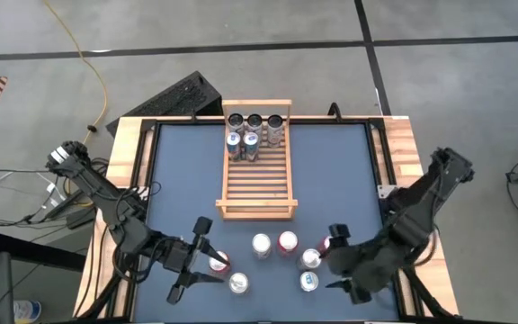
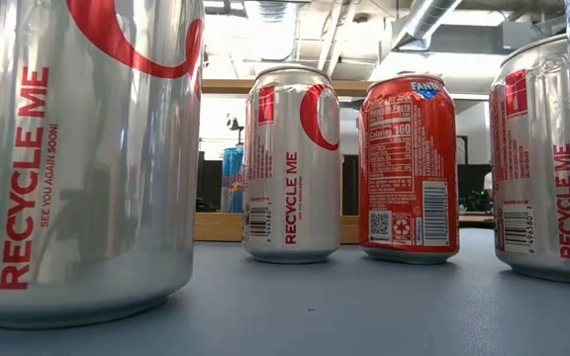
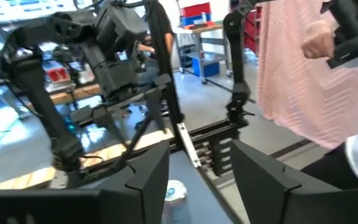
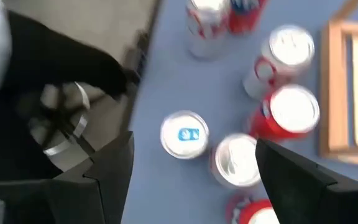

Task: Place canned beverage on shelf
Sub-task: Put the blue soda can on the shelf aligned with the other blue soda cans

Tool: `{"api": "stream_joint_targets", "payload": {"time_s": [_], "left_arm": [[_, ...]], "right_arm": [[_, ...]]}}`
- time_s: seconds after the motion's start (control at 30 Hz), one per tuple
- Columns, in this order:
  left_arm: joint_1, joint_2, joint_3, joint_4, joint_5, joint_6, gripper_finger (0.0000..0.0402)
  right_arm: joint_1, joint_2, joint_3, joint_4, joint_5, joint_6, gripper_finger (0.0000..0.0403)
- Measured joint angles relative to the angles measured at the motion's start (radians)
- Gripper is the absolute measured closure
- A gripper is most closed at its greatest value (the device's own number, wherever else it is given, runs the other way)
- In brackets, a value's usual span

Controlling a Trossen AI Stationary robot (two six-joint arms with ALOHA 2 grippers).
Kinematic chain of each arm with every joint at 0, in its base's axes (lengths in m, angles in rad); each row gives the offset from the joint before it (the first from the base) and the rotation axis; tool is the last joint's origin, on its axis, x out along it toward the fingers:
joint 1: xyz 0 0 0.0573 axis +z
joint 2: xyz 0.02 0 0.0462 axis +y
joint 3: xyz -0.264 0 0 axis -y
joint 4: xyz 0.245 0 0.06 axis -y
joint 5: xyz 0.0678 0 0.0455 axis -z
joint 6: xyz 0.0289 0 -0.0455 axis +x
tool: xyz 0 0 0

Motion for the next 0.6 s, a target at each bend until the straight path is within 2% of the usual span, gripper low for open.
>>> {"api": "stream_joint_targets", "payload": {"time_s": [0.1, 0.2, 0.3, 0.43, 0.6], "left_arm": [[0.0, 0.005, 0.0, -0.001, 0.039, -0.043, 0.0227], [0.0, 0.006, 0.0, -0.009, 0.081, -0.092, 0.0223], [-0.003, 0.006, 0.0, -0.016, 0.119, -0.145, 0.0223], [-0.013, 0.006, 0.0, -0.061, 0.168, -0.176, 0.0223], [-0.017, 0.006, 0.0, -0.081, 0.167, -0.179, 0.0223]], "right_arm": [[-0.001, 0.09, 0.061, -0.06, 0.002, 0.035, 0.0095], [-0.011, 0.159, 0.071, -0.065, 0.021, 0.095, 0.0095], [-0.02, 0.223, 0.071, -0.066, -0.009, 0.128, 0.0094], [-0.014, 0.293, 0.071, -0.031, -0.029, 0.058, 0.0094], [0.0, 0.34, 0.071, 0.004, -0.032, -0.089, 0.0094]]}}
